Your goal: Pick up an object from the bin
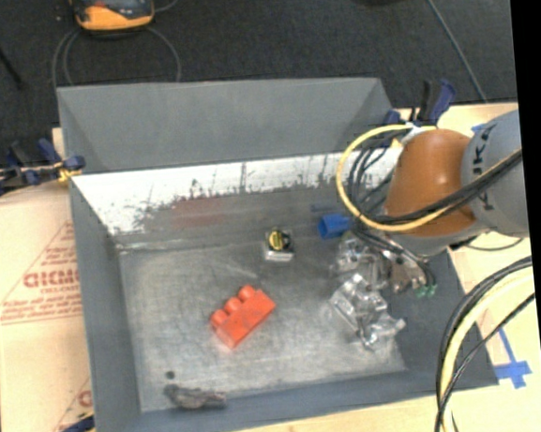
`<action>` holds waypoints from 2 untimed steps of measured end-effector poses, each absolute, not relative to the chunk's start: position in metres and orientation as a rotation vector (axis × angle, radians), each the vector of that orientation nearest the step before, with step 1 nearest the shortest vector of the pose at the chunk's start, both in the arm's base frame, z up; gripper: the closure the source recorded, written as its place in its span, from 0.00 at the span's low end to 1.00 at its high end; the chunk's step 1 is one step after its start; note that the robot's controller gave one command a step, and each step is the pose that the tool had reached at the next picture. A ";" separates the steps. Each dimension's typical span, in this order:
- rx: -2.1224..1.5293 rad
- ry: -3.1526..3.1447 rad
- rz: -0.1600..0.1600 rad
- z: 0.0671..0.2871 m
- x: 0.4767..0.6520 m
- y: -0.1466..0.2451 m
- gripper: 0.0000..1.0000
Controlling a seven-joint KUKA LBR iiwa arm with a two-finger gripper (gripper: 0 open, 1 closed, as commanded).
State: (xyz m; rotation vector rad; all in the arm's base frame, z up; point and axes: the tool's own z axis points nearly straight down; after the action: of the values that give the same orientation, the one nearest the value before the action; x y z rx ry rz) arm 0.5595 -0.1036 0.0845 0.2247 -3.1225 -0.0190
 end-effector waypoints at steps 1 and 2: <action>0.602 -3.101 -0.022 0.081 0.564 -0.107 0.00; 1.159 -2.937 -0.040 0.076 0.558 -0.089 0.00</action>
Offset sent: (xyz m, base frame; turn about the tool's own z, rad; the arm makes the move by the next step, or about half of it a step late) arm 0.0032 -0.0242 -0.0145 -0.2772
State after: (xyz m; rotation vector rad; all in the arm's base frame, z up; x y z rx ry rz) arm 0.5578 -0.0886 0.0763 1.1586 -2.9368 -0.0397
